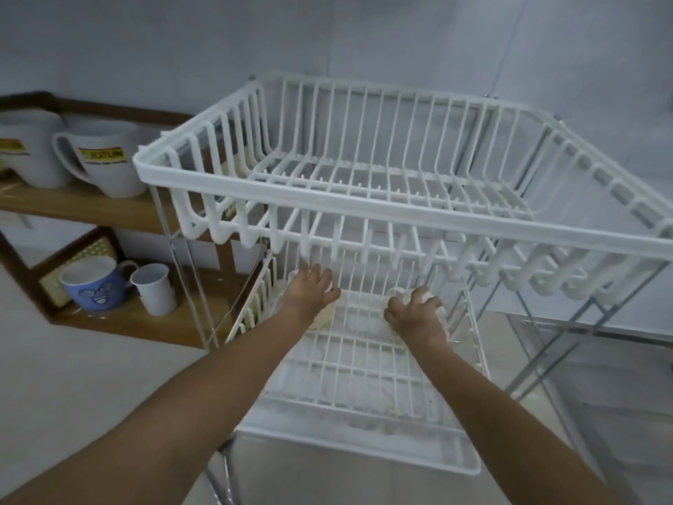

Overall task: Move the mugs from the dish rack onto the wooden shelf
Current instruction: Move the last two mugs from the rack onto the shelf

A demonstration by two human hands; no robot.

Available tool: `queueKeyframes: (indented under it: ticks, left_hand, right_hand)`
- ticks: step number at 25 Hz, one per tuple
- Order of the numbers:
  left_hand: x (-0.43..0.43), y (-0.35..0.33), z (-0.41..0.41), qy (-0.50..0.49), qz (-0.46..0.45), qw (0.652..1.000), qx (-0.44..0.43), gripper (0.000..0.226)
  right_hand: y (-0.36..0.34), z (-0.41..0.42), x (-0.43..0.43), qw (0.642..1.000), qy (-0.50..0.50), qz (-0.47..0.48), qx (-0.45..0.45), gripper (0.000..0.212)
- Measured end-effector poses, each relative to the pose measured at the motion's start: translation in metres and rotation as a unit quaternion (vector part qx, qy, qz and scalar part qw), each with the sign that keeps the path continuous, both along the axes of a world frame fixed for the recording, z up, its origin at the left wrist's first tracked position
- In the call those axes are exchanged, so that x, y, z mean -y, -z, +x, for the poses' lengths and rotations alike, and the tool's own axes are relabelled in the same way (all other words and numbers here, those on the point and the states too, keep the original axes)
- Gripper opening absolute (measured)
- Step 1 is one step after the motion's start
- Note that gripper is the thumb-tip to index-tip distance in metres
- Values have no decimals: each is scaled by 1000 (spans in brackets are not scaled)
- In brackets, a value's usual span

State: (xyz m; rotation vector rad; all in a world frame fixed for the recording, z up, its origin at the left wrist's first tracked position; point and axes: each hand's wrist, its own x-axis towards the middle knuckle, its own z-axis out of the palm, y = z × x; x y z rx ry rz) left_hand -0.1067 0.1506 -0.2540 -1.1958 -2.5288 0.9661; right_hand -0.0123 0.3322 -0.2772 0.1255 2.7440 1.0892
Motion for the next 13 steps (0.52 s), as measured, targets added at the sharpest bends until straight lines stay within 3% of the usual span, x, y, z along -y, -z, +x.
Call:
queueKeyframes:
  ticks: [2, 4, 8, 10, 11, 13]
  left_hand:
    - [-2, 6, -5, 6, 28, 999, 31, 60]
    - [-2, 11, -9, 20, 32, 998, 41, 52]
    - [8, 18, -8, 31, 53, 997, -41, 44]
    - [19, 5, 4, -9, 109, 990, -94, 47]
    - [26, 0, 10, -34, 139, 985, -95, 54]
    - [37, -2, 19, -93, 204, 974, 43, 77]
  right_hand:
    - [10, -2, -1, 998, 2, 64, -8, 73]
    - [16, -5, 0, 998, 2, 66, -24, 76]
    - [5, 12, 6, 995, 27, 54, -83, 52]
    - [-14, 20, 7, 993, 42, -6, -110, 44]
    - [-22, 23, 4, 990, 68, -58, -105, 50]
    - [-30, 24, -11, 964, 144, -175, -137, 76]
